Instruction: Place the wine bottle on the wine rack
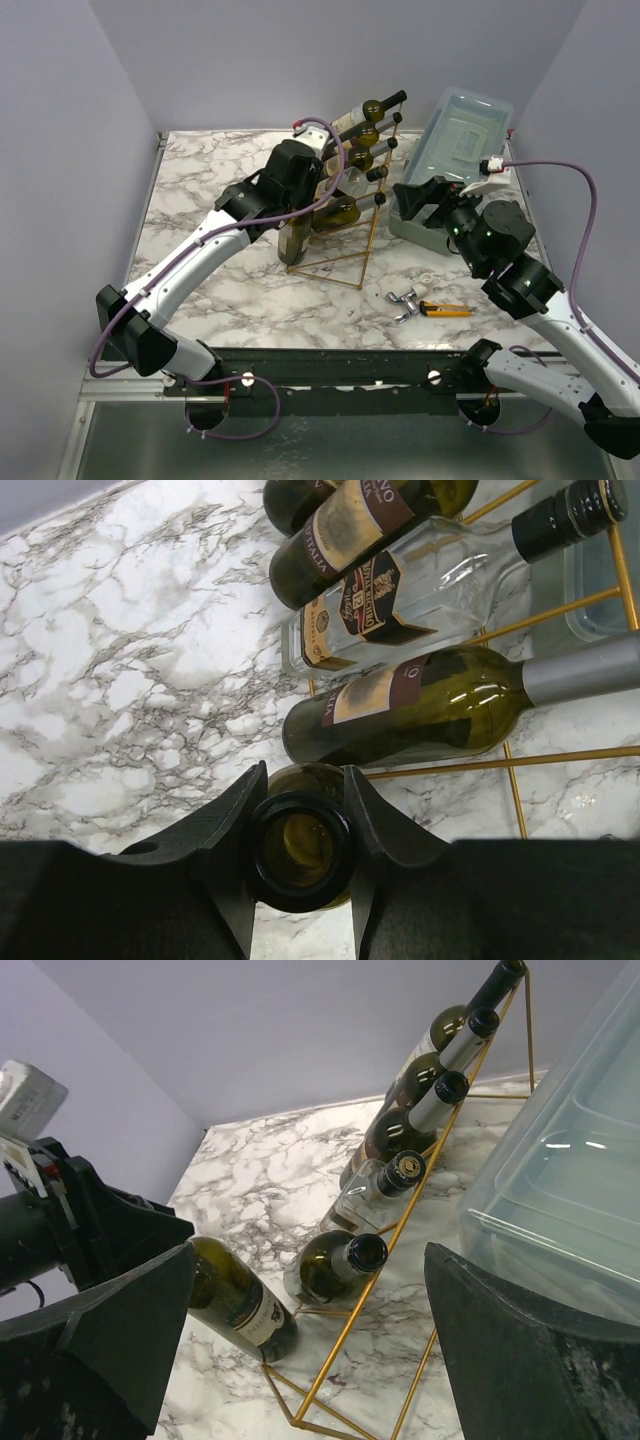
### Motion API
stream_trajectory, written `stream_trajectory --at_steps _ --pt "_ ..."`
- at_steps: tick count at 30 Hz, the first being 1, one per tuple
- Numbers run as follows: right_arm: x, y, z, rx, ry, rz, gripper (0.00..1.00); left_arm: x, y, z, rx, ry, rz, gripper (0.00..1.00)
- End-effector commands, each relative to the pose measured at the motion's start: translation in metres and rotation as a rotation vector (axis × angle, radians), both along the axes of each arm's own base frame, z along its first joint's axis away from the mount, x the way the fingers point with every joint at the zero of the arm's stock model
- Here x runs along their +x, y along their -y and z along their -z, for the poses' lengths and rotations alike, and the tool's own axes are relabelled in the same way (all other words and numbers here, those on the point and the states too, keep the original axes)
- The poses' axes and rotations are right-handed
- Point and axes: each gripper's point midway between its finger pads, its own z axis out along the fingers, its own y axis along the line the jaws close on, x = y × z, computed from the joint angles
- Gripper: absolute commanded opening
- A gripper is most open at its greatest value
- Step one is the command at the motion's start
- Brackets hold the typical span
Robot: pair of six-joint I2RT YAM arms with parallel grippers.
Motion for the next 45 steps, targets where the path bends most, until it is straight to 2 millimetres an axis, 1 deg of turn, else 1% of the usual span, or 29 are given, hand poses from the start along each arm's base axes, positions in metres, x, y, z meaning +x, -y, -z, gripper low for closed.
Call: stream_trajectory --at_steps 1,5,9,14,21,27,29,33,37,45 --pt "-0.004 0.001 0.008 -0.029 -0.014 -0.012 1.00 0.006 0.009 -0.037 0.011 0.126 0.000 0.00" --pt "-0.005 0.001 0.009 -0.026 -0.015 -0.014 1.00 0.003 0.020 -0.030 0.074 0.131 0.032 0.00" --pt "-0.006 0.003 0.009 -0.022 -0.014 -0.010 1.00 -0.003 0.032 -0.021 0.192 0.151 0.080 0.00" --pt "-0.007 0.008 0.006 -0.016 -0.002 0.009 1.00 -0.013 0.052 -0.002 0.288 0.147 0.156 0.00" --pt "-0.010 0.014 0.003 -0.007 0.015 0.027 1.00 -0.015 0.064 0.012 0.290 0.120 0.186 0.00" --pt "-0.010 0.018 0.004 -0.009 0.017 0.040 1.00 -0.021 0.074 0.011 0.229 0.099 0.221 0.00" --pt "-0.010 0.017 0.004 -0.008 0.017 0.039 1.00 -0.023 0.076 0.012 0.226 0.095 0.234 0.00" --pt "-0.010 0.018 0.004 -0.011 0.017 0.040 1.00 -0.030 0.073 0.022 0.232 0.074 0.256 0.00" --pt "-0.009 0.018 0.005 -0.014 0.018 0.044 1.00 -0.038 0.072 0.027 0.219 0.059 0.273 0.00" --pt "-0.009 0.016 0.006 -0.009 0.015 0.037 1.00 -0.042 0.073 0.039 0.258 0.045 0.290 0.00"
